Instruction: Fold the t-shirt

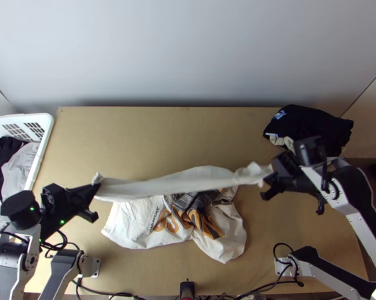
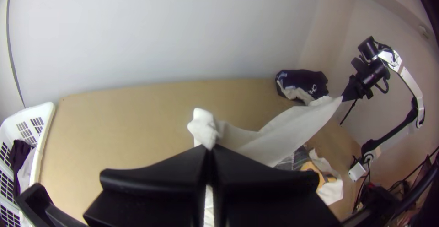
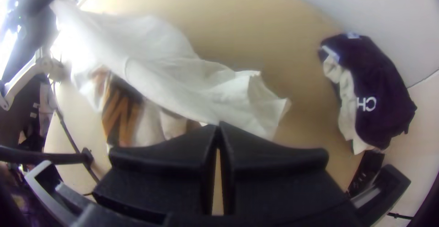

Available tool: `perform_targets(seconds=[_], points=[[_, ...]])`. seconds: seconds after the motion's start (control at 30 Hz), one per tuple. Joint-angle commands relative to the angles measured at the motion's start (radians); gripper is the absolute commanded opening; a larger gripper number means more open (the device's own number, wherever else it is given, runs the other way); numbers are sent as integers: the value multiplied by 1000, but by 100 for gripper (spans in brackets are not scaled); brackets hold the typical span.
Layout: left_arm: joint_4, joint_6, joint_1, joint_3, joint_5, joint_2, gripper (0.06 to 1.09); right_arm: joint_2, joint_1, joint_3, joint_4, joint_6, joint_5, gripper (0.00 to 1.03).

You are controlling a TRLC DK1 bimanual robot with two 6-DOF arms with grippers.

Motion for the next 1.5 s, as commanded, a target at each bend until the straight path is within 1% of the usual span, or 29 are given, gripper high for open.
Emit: perform_targets(seconds=[0.0, 0.13, 0.2, 0.23, 0.37, 0.47, 0.5, 0.53, 0.63, 0.7, 0.87, 0.97, 1.03, 1.1, 1.2, 1.3, 1.33, 1.37, 1.4, 1.43, 1.47], points=[[-109, 52, -48, -87, 6, -42, 9, 32, 59, -167, -93, -65, -10, 3], [-138, 78, -60, -104, 6, 47, 9, 115, 54, -283, -91, -149, -10, 3], [-134, 84, -66, -113, 8, 85, 9, 159, 54, -342, -66, -169, -10, 3], [-130, 84, -66, -114, 8, 102, 9, 173, 53, -362, -51, -175, -11, 7], [-123, 101, -74, -121, 5, 145, 9, 189, 47, -394, -24, -177, -11, 50], [-115, 115, -71, -121, -8, 151, 9, 187, -4, -343, -36, -169, -11, 85], [-114, 121, -71, -117, -17, 152, 9, 187, -30, -317, -51, -166, -14, 94], [-112, 127, -69, -114, -21, 155, 9, 187, -48, -286, -73, -166, -19, 98], [-100, 130, -61, -104, -26, 165, 9, 201, -117, -202, -68, -165, -42, 98], [-92, 132, -60, -102, -28, 180, 9, 227, -134, -176, -59, -158, -63, 98], [-58, 130, -60, -96, -41, 211, 9, 291, -105, -187, 55, -123, -85, 97], [-46, 130, -60, -90, -44, 226, 9, 350, -87, -179, 118, -108, -88, 93], [-41, 130, -60, -85, -46, 235, 9, 389, -73, -168, 134, -92, -89, 92], [-35, 130, -58, -84, -49, 237, 9, 419, -51, -165, 151, -77, -93, 87], [-31, 130, -58, -79, -52, 241, 9, 442, -24, -179, 180, -63, -96, 86], [-28, 130, -57, -79, -57, 241, 9, 462, -13, -187, 210, -57, -97, 69], [-26, 130, -55, -81, -60, 241, 9, 468, -13, -188, 211, -57, -99, 61], [-26, 130, -55, -81, -61, 241, 9, 472, -13, -188, 214, -59, -100, 50], [-25, 130, -55, -81, -63, 241, 9, 471, -13, -187, 216, -60, -105, 36], [-23, 130, -55, -78, -67, 241, 9, 466, -15, -184, 216, -65, -111, 18], [-23, 130, -54, -75, -69, 241, 9, 454, -15, -179, 216, -71, -116, 3]])
